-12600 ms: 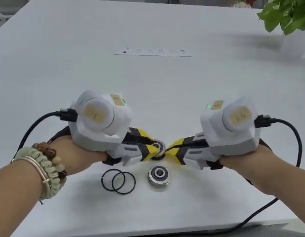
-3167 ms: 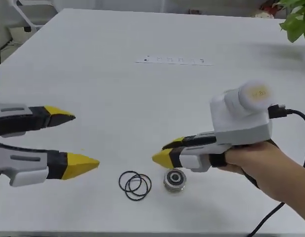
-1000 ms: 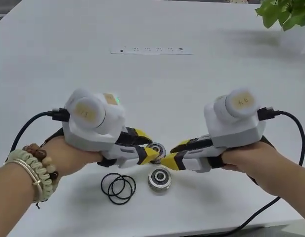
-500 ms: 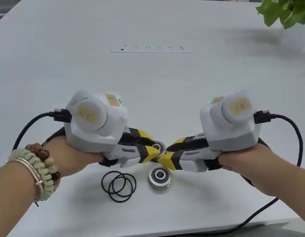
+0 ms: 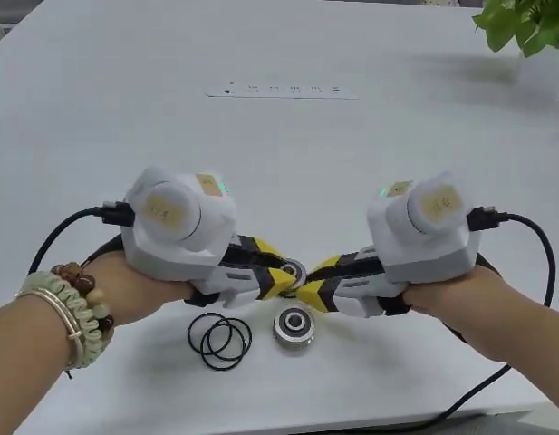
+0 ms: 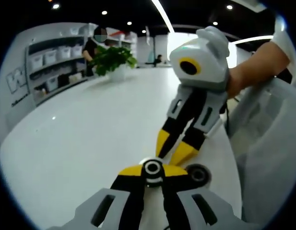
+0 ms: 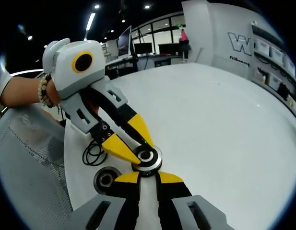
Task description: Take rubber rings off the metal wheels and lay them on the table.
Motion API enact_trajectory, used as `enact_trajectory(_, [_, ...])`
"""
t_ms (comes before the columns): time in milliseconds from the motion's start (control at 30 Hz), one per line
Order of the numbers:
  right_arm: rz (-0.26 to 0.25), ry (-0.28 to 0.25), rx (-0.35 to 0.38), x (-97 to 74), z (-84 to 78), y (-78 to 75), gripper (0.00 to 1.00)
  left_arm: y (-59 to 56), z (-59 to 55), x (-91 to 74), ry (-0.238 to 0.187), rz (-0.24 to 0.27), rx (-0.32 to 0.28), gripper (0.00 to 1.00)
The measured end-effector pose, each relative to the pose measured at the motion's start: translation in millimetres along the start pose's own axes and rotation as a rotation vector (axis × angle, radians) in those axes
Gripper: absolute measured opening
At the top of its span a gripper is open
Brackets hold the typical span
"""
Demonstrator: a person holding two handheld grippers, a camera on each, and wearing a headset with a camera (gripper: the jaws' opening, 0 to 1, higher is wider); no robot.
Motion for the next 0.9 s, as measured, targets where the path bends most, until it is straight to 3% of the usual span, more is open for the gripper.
enact_trajectory(100, [-0.013,0.003,-0.015,-0.4,0.5,-1.3,0.02,0.0,-0.1,0.1,0.0,0.004,-0.006,0.14])
enact_trajectory(567, [-0.027,0.005,-0.035,1.1,-0.5,1.7,0.02,-1.0,-0.8,-0.2,-0.006,0.021,-0.037,0.14])
enact_trajectory(600, [-0.029,0.005,-0.029,1.1,-0.2,1.6,0.02,-0.9,-1.1,-0.3,-0.006,0.021,-0.039,0.14])
enact_trajectory(667, [-0.03,-0.008,0.058,1.4,-0.4,2.1,0.01,-0.9,-1.4,-0.3,-0.007,0.022,-0.045,0.14])
enact_trajectory(767, [-0.032,-0.008,0.085,1.3,0.4,0.5,0.01,-1.0,-1.5,-0.3,-0.008,0.024,-0.051,0.14])
enact_trajectory(900, [-0.042,-0.026,0.177,0.9,0.6,-0.9,0.0,-1.5,-1.5,-0.5,-0.009,0.029,-0.048,0.14])
Point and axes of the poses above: the centre of the closed fingertips' face, and the gripper's own axes: x roughly forward along the fingers, y roughly to its left, z roughly out of its top, the point moved 10 cm from there along -x, roughly backward along the fingers, and after that the axes turned 10 degrees about z, right-handed, at the moved point
